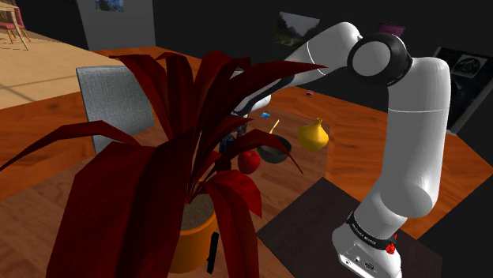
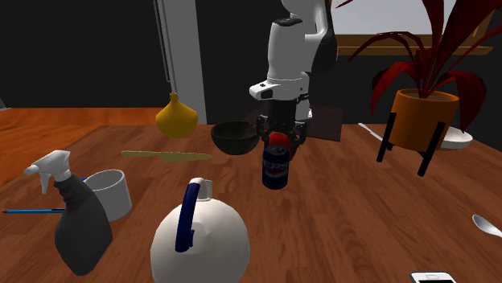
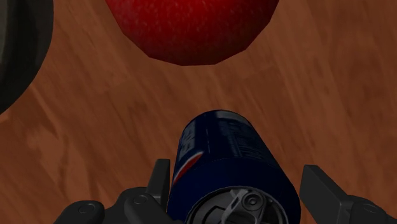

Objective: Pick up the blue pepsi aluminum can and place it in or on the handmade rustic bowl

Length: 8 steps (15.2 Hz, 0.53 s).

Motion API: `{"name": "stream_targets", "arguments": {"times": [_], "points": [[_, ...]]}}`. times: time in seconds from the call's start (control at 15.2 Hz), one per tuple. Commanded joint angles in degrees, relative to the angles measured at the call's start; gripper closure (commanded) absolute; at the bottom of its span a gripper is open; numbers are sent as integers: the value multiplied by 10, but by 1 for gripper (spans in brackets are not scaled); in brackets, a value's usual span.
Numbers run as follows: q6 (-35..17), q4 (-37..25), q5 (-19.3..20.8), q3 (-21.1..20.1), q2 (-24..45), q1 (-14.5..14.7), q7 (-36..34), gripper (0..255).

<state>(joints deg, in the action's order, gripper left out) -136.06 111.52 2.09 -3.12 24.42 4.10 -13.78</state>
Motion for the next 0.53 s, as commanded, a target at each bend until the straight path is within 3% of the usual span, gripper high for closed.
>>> {"name": "stream_targets", "arguments": {"times": [0.0,0.46], "points": [[5,0,0,0,-4,0,0,255],[49,-9,-3,-2,-38,-1,2,255]]}}
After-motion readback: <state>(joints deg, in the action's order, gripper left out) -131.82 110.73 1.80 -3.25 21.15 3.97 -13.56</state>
